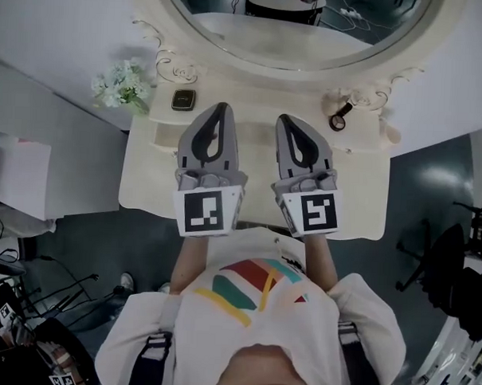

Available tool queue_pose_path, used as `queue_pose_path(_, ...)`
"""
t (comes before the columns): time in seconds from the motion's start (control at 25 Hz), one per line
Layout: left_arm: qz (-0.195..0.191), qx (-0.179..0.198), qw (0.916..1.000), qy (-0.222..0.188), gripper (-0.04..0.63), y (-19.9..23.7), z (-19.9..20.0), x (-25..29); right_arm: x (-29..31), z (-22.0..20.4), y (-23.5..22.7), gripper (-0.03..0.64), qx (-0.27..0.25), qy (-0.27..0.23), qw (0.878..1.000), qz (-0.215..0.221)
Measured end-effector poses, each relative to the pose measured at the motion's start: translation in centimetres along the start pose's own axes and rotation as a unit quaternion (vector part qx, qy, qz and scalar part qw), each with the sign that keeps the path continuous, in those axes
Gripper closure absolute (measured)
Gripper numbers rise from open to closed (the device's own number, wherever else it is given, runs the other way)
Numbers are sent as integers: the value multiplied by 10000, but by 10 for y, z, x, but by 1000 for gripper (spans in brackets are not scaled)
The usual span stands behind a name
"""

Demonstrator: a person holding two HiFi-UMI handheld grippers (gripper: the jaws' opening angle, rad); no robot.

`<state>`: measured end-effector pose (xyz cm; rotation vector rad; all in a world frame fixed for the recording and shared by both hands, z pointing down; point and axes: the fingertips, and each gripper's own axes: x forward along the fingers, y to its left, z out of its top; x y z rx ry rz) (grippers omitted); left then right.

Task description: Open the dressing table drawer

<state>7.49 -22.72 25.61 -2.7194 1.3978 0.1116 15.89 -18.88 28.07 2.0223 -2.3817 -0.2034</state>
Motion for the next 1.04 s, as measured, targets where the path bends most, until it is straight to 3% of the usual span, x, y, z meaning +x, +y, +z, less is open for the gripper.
queue_pose_path(0.68,-114,69,9997,203,588,-7,-15,4,-2,-9,-9,617,63,232,9996,-161)
queue_pose_path(1.04,6,15,10000,-8,588,2,-15,6,-1,-9,-14,617,50,163,9997,-192)
